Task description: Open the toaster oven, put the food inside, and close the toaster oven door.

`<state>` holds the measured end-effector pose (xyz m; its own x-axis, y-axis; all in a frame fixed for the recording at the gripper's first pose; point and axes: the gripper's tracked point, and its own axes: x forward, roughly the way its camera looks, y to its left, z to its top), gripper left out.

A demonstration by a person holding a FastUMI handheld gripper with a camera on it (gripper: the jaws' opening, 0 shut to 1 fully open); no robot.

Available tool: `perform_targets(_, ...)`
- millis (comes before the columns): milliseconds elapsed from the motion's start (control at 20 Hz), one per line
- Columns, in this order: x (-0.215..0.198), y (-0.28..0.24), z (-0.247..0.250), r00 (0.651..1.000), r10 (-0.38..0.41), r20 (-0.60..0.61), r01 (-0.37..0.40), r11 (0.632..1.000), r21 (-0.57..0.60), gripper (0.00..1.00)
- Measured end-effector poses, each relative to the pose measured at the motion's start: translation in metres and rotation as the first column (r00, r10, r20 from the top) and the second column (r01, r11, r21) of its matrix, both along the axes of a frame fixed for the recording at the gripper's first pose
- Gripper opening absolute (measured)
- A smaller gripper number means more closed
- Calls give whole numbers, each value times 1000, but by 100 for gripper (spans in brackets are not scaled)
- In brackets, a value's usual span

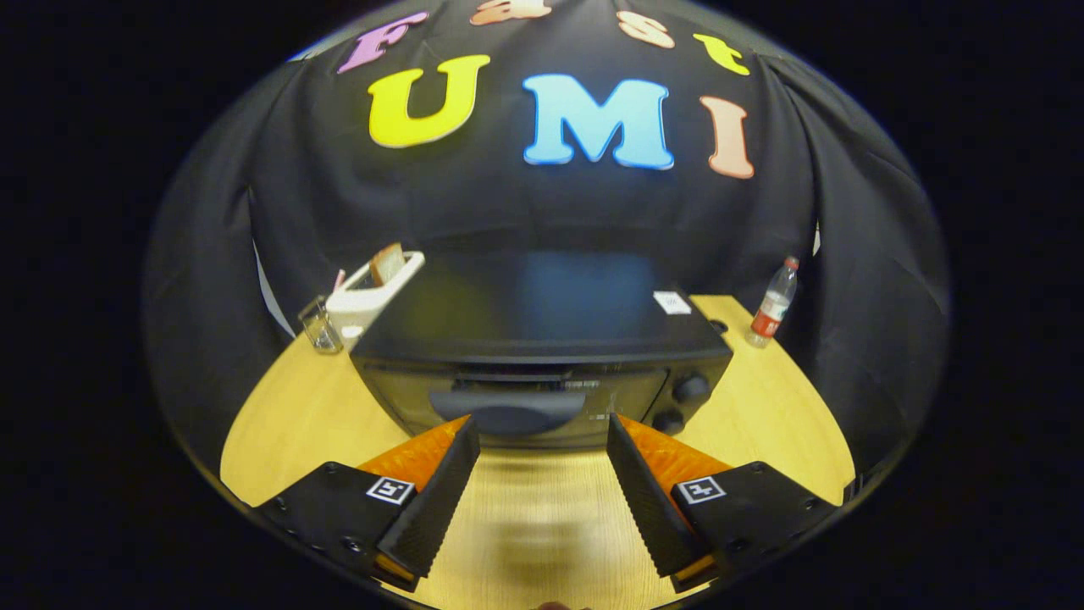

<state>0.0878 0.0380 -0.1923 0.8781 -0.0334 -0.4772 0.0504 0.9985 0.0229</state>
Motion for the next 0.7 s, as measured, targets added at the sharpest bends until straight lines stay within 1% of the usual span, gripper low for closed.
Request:
perform_targets(200,-10,-10,69,989,52,140,-54,998,11,96)
perform_targets(300,-25,-18,103,976,52,212,-55,998,11,96)
perform_targets(400,-38,-29,133,955,42,295,-46,999,8,96)
perform_targets(550,-53,-50,157,931,36,363,-26,999,-34,96)
perform_targets(700,-76,-69,162,925,1,380,-1,1000,-2,96)
